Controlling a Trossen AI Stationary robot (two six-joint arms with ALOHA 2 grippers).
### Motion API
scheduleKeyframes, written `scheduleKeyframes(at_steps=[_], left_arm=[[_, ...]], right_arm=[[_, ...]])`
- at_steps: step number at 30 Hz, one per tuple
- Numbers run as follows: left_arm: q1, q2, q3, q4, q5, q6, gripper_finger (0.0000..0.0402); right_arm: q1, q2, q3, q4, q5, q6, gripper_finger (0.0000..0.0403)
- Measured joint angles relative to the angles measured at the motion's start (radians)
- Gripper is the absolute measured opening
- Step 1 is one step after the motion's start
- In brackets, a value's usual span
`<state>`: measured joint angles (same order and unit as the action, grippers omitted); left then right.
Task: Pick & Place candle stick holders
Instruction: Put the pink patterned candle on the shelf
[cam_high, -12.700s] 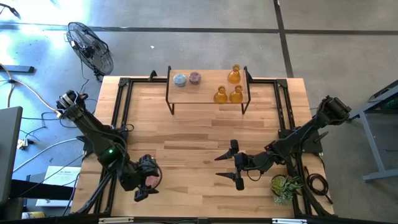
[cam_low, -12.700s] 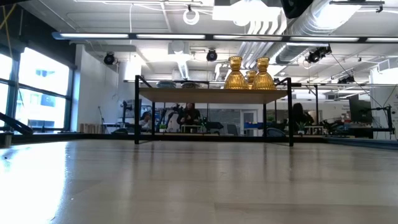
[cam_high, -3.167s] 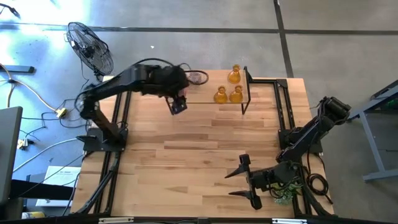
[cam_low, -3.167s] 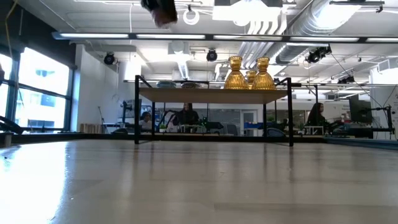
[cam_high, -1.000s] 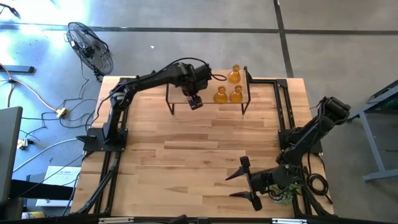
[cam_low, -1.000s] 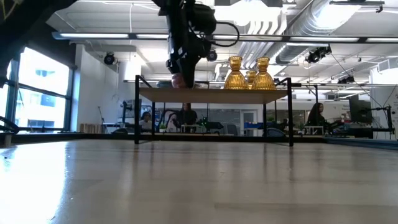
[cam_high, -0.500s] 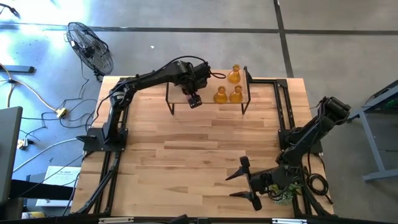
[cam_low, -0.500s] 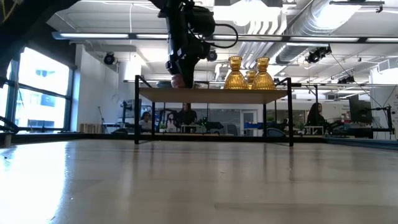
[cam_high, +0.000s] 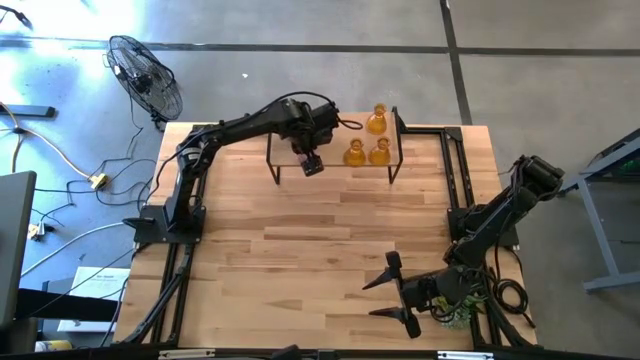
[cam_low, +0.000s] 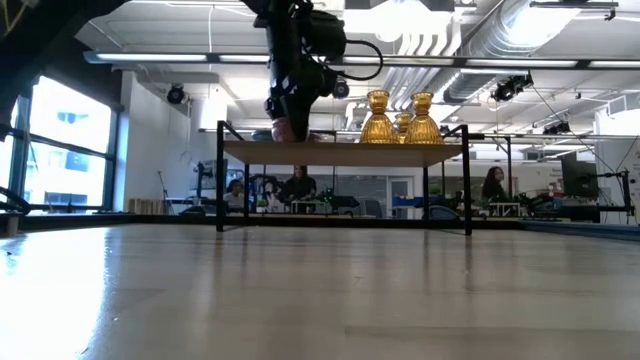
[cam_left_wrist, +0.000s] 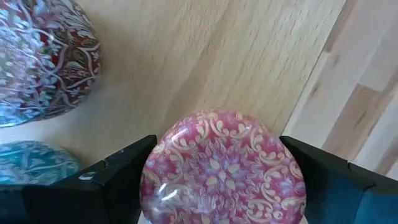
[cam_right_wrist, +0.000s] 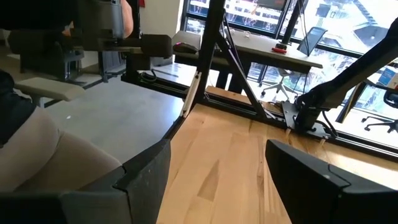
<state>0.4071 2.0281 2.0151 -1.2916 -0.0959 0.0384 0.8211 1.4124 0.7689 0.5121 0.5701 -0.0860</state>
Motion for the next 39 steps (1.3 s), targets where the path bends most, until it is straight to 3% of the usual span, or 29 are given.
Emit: scheduleKeyframes(at_steps=[5,12,19,25,39], left_arm=[[-0.004,0.0,0.0,0.001,-0.049,0.014,0.0338],[-0.002,0.0,0.0,-0.001,-0.044,0.01,0.0339],[-0.001,0.0,-0.001,-0.048,0.047,0.089,0.034],[-0.002,0.0,-0.001,-0.05,-0.013,0.062,0.034],[-0.001,0.0,-0.001,-0.04,-0.024,0.055,0.034]], right_arm=[[0.0,0.0,0.0,0.0,0.001,0.0,0.0259],[0.0,0.0,0.0,-0.003,0.002,0.0,0.0259],[0.0,0.0,0.0,-0.003,0.004,0.0,0.0259],[0.0,0.0,0.0,-0.004,0.003,0.0,0.0259],[0.0,0.0,0.0,-0.018,0.003,0.0,0.0259]])
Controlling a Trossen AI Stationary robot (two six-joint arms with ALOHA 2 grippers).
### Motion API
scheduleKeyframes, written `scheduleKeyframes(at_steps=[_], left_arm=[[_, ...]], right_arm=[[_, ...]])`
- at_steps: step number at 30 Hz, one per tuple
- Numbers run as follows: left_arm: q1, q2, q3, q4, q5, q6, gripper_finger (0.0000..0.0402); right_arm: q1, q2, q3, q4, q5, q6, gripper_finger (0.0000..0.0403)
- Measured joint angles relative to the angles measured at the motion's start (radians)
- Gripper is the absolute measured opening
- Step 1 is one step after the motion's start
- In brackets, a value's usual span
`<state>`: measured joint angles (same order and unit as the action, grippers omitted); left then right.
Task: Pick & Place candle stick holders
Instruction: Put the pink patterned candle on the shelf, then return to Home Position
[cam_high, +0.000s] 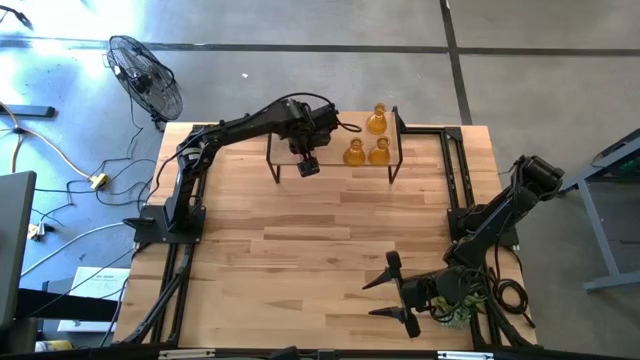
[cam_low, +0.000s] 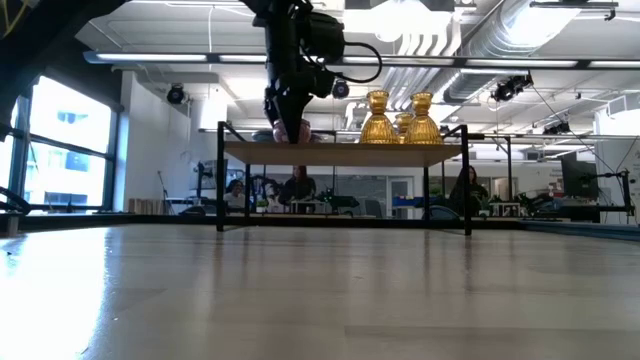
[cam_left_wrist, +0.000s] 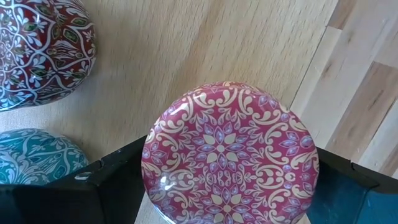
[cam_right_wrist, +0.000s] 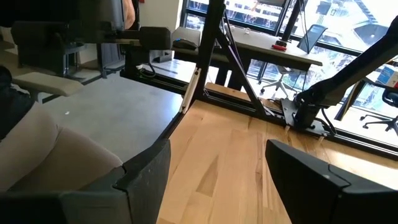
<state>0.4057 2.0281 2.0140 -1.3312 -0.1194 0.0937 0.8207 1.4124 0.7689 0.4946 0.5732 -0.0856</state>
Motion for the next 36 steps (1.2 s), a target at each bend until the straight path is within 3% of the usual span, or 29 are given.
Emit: scheduleKeyframes(at_steps=[24,36], left_arm=[[0.0,-0.065,0.014,0.029,0.011,-0.03,0.034],[-0.024,-0.098,0.017,0.141,-0.02,-0.014,0.034]], right_arm=[[0.0,0.0,0.0,-0.009,0.0,0.008,0.0259],[-0.001,0.0,0.0,-0.012,0.0,0.011,0.0259]])
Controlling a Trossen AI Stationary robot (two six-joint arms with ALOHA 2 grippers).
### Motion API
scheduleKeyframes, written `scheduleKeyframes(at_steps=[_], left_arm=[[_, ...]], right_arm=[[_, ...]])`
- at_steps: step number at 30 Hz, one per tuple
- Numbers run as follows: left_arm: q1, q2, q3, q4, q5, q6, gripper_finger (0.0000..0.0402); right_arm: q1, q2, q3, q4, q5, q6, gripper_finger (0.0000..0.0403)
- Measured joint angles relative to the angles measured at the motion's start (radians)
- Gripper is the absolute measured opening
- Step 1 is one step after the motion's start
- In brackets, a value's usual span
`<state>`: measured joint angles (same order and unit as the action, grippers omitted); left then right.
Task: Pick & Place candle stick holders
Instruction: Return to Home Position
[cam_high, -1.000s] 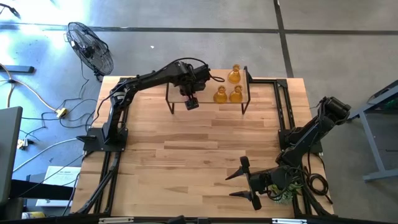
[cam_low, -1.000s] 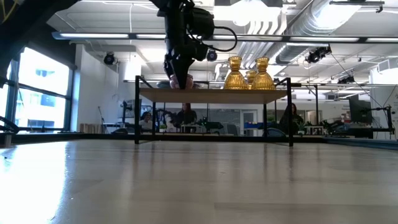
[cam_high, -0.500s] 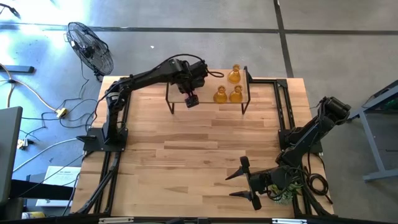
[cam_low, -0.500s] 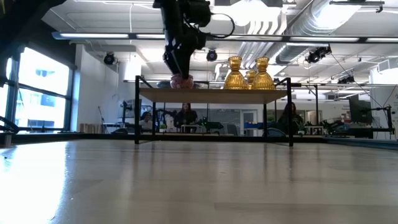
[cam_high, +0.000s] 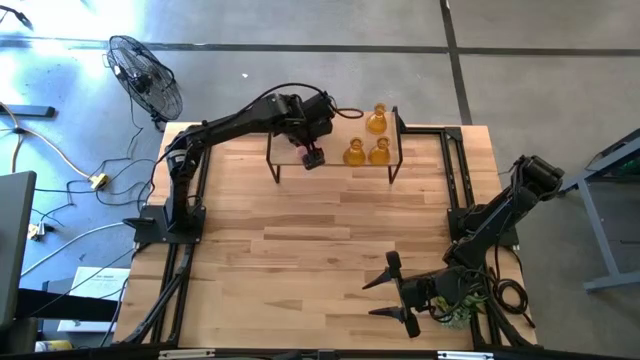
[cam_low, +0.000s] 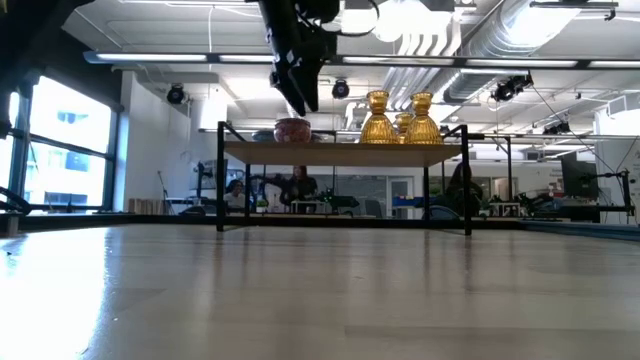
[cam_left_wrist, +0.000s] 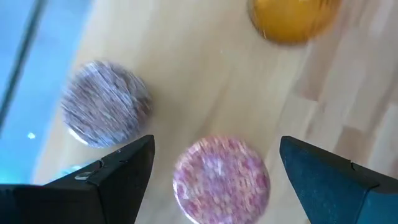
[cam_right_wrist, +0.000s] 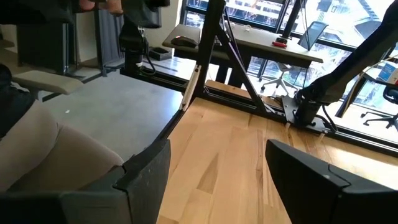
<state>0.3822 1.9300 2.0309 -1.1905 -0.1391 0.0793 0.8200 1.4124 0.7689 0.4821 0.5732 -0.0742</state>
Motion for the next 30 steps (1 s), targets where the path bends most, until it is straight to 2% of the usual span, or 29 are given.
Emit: scheduleKeyframes(at_steps=[4,9,14,20,25,27,30], left_arm=[[-0.022,-0.036,-0.001,0.046,-0.005,0.014,0.034],[-0.084,-0.13,0.0,0.116,0.05,0.048,0.034],[-0.168,-0.244,0.001,0.106,0.116,0.032,0.034],[-0.298,-0.323,0.0,0.038,0.155,-0.051,0.034],[-0.411,-0.338,0.001,-0.084,0.14,-0.135,0.034],[-0.462,-0.336,-0.003,-0.149,0.091,-0.171,0.034],[-0.541,-0.337,-0.027,-0.153,-0.004,-0.232,0.034]], right_arm=[[0.0,0.0,0.0,-0.002,0.002,0.0,0.0259],[0.0,0.0,0.0,-0.019,0.028,0.025,0.0259],[0.0,0.0,0.0,-0.029,0.033,0.041,0.0259],[0.0,0.0,0.0,-0.028,0.033,0.048,0.0259],[-0.002,0.0,0.0,-0.013,0.029,0.051,0.0259],[-0.002,0.0,0.0,-0.005,0.027,0.052,0.0259],[-0.002,0.0,0.0,0.01,0.027,0.05,0.0259]])
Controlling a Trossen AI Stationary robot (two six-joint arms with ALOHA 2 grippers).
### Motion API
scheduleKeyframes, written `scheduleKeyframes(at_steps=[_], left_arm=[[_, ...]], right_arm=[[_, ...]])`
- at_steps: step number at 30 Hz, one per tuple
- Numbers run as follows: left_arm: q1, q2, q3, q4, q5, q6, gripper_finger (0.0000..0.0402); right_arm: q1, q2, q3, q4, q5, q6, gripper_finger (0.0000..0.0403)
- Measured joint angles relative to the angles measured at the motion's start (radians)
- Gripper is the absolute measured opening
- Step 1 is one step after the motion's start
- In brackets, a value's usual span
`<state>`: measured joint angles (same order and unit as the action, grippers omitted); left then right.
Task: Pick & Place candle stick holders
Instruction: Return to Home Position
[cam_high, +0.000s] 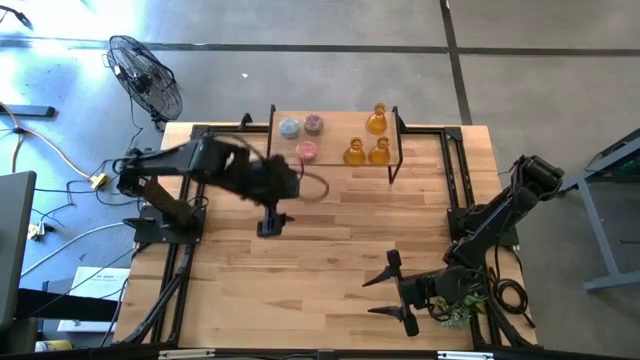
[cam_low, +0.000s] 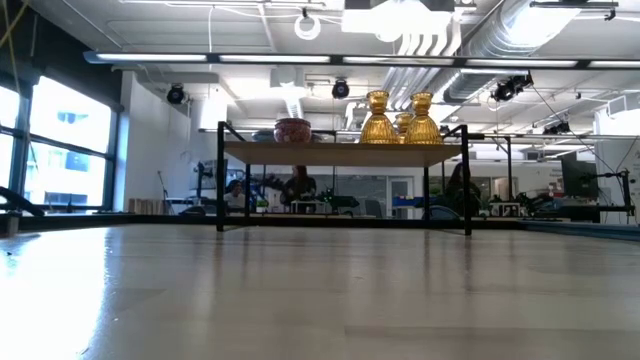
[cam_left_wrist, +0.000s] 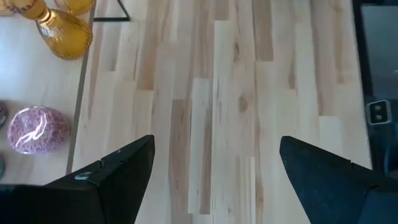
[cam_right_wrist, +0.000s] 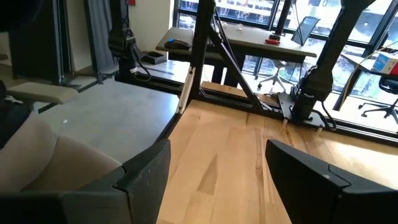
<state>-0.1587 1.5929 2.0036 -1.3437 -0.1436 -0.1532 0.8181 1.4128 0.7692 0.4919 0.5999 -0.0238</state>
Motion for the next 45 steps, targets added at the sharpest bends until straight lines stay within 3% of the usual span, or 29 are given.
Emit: scheduleKeyframes(at_steps=[13,21,26,37,39,45], left_arm=[[-0.449,0.001,-0.006,-0.037,-0.485,-0.116,0.034],[-0.642,0.001,-0.008,-0.23,-0.798,-0.402,0.0314],[-0.72,-0.002,-0.014,-0.228,-0.836,-0.424,0.0238],[-0.8,-0.003,-0.014,-0.227,-0.835,-0.422,0.0016],[-0.807,-0.003,-0.014,-0.227,-0.835,-0.414,0.0009],[-0.826,-0.003,-0.014,-0.227,-0.786,-0.395,0.0048]], right_arm=[[0.008,0.0,0.0,0.007,0.006,-0.046,0.0259],[0.008,0.0,0.0,0.007,0.022,-0.047,0.0259],[0.008,0.0,0.0,0.01,0.034,-0.062,0.0259],[0.008,0.0,0.0,0.078,0.056,-0.142,0.0259],[0.008,0.0,0.0,0.078,0.056,-0.142,0.0259],[0.007,0.0,0.0,0.105,0.155,-0.135,0.0259]])
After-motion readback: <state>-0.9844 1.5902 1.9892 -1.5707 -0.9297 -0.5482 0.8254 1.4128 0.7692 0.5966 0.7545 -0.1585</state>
